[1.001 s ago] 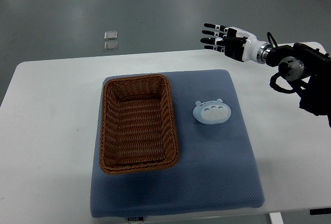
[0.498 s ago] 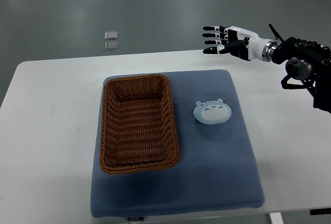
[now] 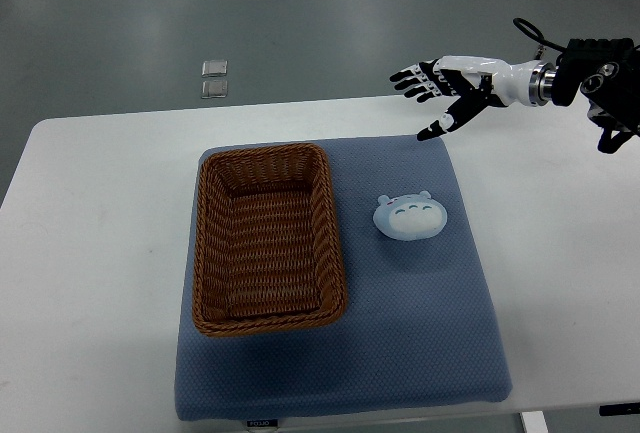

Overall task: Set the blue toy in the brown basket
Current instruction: 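Reach the right hand down toward the pale blue cat toy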

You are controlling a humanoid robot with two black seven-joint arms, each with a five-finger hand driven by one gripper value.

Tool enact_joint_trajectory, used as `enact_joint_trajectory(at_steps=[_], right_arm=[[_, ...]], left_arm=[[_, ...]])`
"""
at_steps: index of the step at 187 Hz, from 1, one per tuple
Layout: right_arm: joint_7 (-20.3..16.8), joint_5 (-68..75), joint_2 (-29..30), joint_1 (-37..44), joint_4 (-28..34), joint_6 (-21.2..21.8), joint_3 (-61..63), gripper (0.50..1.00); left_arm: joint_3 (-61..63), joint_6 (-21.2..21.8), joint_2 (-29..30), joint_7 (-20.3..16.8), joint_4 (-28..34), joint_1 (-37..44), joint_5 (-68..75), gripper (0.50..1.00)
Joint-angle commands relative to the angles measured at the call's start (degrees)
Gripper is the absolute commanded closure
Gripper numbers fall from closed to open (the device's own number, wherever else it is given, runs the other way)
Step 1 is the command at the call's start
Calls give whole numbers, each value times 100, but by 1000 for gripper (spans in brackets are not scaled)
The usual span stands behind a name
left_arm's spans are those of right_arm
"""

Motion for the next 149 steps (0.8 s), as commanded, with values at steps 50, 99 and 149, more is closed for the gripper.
enact_joint_trajectory(at_steps=[50, 99, 149], right_arm=[[-225, -824, -1114, -859, 2762, -1379, 7, 574], [-322, -1326, -1053, -1615, 3132, -2180, 7, 574], [-330, -1695, -815, -1931, 3115, -2812, -19, 574]], left_arm=[[0, -4, 0, 0, 0, -1, -1, 500], [0, -4, 0, 0, 0, -1, -1, 500], [0, 4, 0, 0, 0, -1, -1, 500]])
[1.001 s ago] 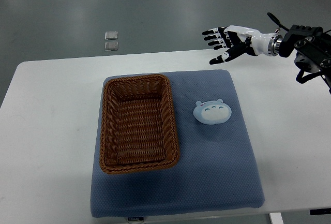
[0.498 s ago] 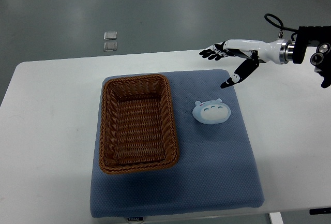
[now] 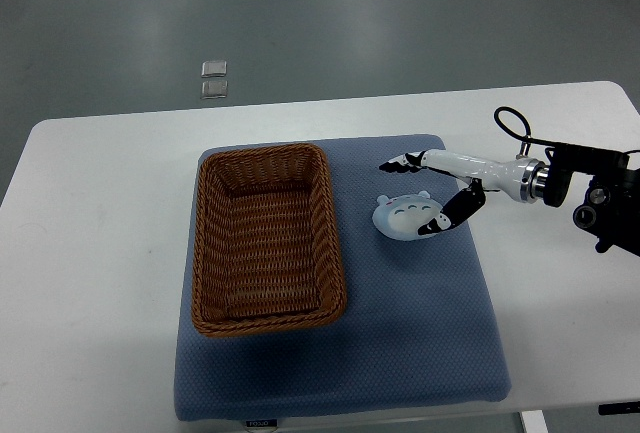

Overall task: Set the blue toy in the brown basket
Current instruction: 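Reach the right hand down toward the pale blue cat toy, then close the right hand fingers around the pale blue cat toy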

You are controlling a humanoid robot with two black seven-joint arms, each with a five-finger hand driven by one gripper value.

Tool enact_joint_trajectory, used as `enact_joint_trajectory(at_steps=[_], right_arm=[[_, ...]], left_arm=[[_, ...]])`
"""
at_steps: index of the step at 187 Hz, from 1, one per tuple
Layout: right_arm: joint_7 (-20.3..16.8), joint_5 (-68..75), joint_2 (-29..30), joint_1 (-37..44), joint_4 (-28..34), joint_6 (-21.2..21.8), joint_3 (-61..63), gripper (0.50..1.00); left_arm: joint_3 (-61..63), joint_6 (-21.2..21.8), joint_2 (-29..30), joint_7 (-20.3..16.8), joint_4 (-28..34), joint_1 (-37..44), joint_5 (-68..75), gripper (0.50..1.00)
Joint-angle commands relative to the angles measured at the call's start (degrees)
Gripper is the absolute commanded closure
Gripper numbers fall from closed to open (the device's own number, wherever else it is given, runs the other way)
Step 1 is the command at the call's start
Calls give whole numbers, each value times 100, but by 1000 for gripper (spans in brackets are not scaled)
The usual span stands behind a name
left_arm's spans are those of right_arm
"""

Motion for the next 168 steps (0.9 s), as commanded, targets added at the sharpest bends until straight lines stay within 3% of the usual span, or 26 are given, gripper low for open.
enact_joint_trajectory(at_steps=[1, 93, 145, 168], right_arm=[[-1, -110, 69, -94, -16, -171, -7, 574], [-159, -295, 307, -209, -315, -338, -33, 603], [-150, -321, 307, -209, -368, -400, -60, 709], [-124, -312, 307, -209, -368, -400, -51, 818]], left_arm=[[0, -4, 0, 0, 0, 0, 0, 500], [0, -4, 0, 0, 0, 0, 0, 500], [0, -4, 0, 0, 0, 0, 0, 500], [0, -4, 0, 0, 0, 0, 0, 500]])
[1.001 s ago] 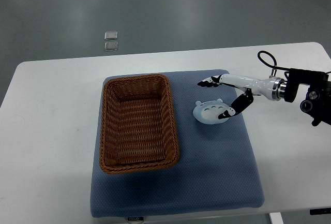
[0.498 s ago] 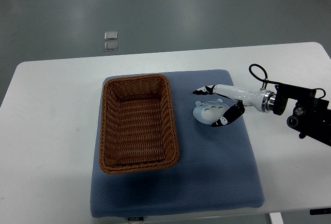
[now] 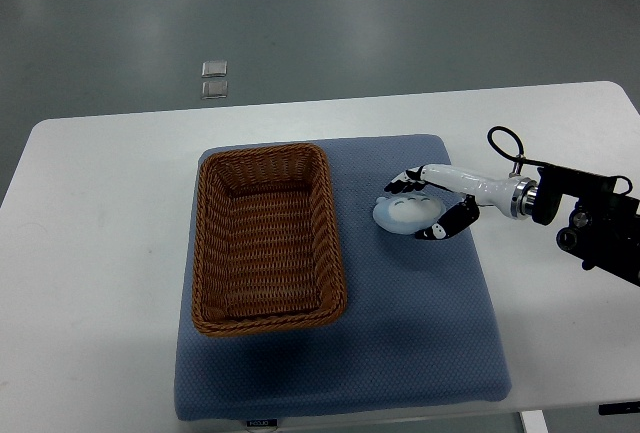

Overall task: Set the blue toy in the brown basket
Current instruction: 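Close the right hand fingers around the pale blue cat toy, then lift the toy and carry it over the wicker basket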

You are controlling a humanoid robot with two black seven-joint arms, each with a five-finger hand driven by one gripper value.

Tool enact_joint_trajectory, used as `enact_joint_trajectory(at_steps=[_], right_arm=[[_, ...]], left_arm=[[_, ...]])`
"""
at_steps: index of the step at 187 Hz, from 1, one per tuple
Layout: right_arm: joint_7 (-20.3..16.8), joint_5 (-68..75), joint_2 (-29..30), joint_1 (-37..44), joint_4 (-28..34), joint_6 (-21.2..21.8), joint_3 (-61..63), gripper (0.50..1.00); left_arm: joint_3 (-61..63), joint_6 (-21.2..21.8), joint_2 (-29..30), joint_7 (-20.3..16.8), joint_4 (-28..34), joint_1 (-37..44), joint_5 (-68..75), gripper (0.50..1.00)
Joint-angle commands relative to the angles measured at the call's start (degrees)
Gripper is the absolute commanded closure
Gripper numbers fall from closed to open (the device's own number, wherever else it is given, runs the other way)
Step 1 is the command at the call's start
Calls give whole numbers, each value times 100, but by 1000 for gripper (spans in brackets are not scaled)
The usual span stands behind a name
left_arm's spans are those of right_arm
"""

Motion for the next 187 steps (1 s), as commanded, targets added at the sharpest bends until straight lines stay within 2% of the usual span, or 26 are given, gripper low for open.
enact_joint_trajectory(at_steps=[1, 22, 24, 34, 57, 117, 154, 187], right_arm=[[29, 9, 4, 9, 0, -2, 6, 830], [46, 9, 4, 18, 0, -2, 6, 924], [55, 9, 4, 26, 0, -2, 6, 948], [64, 9, 4, 35, 0, -2, 6, 1000], [99, 9, -14, 53, 18, -19, 33, 1000], [591, 88, 4, 606, 71, -283, 121, 1000], [899, 97, 566, 1019, 62, -643, 121, 1000], [855, 79, 1199, 1257, 9, -670, 33, 1000]], left_arm=[[0, 4, 0, 0, 0, 1, 0, 500], [0, -5, 0, 0, 0, 1, 0, 500], [0, -5, 0, 0, 0, 1, 0, 500], [0, -5, 0, 0, 0, 1, 0, 500], [0, 4, 0, 0, 0, 1, 0, 500], [0, -5, 0, 0, 0, 1, 0, 500], [0, 4, 0, 0, 0, 1, 0, 500], [0, -5, 0, 0, 0, 9, 0, 500]])
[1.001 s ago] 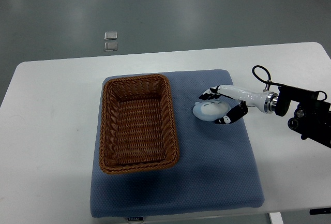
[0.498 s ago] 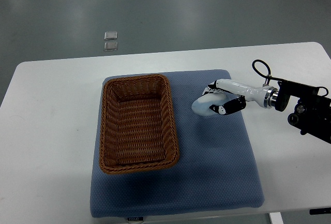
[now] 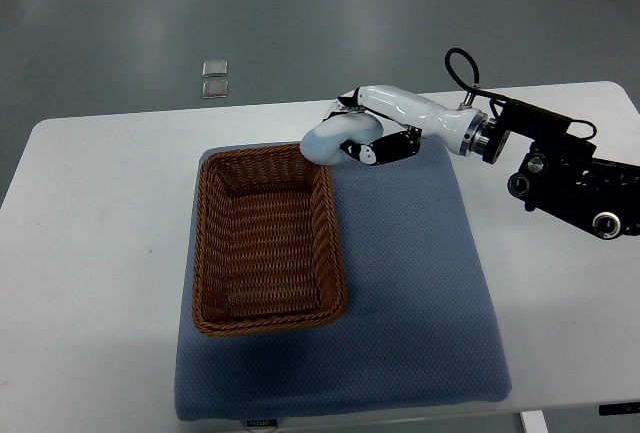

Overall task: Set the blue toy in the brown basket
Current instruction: 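Lift the toy and carry it over the wicker basket, then lower the toy into the basket and open the right hand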

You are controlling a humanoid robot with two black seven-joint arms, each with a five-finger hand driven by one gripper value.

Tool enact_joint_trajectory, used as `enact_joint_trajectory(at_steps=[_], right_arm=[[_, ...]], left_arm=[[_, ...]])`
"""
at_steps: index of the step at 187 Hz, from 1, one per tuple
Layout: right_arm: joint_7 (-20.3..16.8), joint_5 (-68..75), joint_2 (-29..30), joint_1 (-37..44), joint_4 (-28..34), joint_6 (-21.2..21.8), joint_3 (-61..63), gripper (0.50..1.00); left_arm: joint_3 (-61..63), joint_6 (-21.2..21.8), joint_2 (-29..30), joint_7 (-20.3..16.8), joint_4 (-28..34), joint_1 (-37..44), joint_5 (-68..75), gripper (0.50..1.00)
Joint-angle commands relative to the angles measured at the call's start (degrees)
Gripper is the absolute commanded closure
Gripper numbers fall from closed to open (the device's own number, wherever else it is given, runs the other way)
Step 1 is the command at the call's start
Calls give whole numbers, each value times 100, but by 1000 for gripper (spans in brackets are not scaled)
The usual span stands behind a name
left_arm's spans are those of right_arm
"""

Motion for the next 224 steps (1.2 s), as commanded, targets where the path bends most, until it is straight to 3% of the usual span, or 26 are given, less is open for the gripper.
enact_joint_trajectory(at_steps=[1, 47, 74, 129, 130, 132, 133, 134, 135, 136, 137, 138, 139, 140, 141, 142, 143, 151, 224], right_arm=[[-30, -33, 361, 93, -58, -22, -81, 1000], [-215, -121, 1197, 66, -480, -22, -529, 1000], [-250, -182, 1548, 31, -884, -338, -775, 1000], [-338, -165, 1847, -215, -1218, -409, -767, 1000], [-338, -165, 1847, -215, -1218, -409, -767, 969], [-338, -165, 1847, -215, -1218, -409, -767, 969], [-338, -156, 1847, -215, -1218, -426, -767, 920], [-338, -156, 1847, -215, -1218, -427, -767, 920], [-338, -147, 1856, -224, -1210, -435, -767, 873], [-338, -147, 1856, -224, -1209, -435, -767, 873], [-338, -139, 1856, -224, -1218, -453, -767, 822], [-338, -138, 1856, -224, -1218, -453, -767, 822], [-338, -130, 1856, -232, -1218, -470, -767, 777], [-338, -130, 1856, -232, -1218, -470, -767, 777], [-338, -121, 1856, -241, -1218, -488, -767, 732], [-338, -121, 1856, -241, -1218, -488, -767, 732], [-346, -112, 1856, -241, -1218, -514, -767, 693], [-346, -95, 1847, -259, -1218, -620, -767, 622], [-355, 46, 1724, -188, -1166, -567, -652, 603]], left_arm=[[0, -2, 0, 0, 0, 0, 0, 500], [0, 6, 0, 0, 0, 0, 0, 500], [0, 6, 0, 0, 0, 0, 0, 500], [0, -2, 0, 0, 0, 0, 0, 500], [0, 6, 0, 0, 0, 0, 0, 500], [0, 6, 0, 0, 0, 0, 0, 500], [0, 6, 0, 0, 0, 0, 0, 500], [0, 6, 0, 0, 0, 0, 0, 500], [0, -2, 0, 0, 0, 0, 0, 500], [0, -2, 0, 0, 0, 0, 0, 500], [0, -2, 0, 0, 0, 0, 0, 500], [0, -2, 0, 0, 0, 0, 0, 500], [0, -2, 0, 0, 0, 0, 0, 500], [0, -2, 0, 0, 0, 0, 0, 500], [0, -2, 0, 0, 0, 0, 0, 500], [0, -2, 0, 0, 0, 0, 0, 500], [0, 6, 0, 0, 0, 0, 0, 500], [0, -2, 0, 0, 0, 0, 0, 500], [0, -2, 0, 0, 0, 0, 0, 500]])
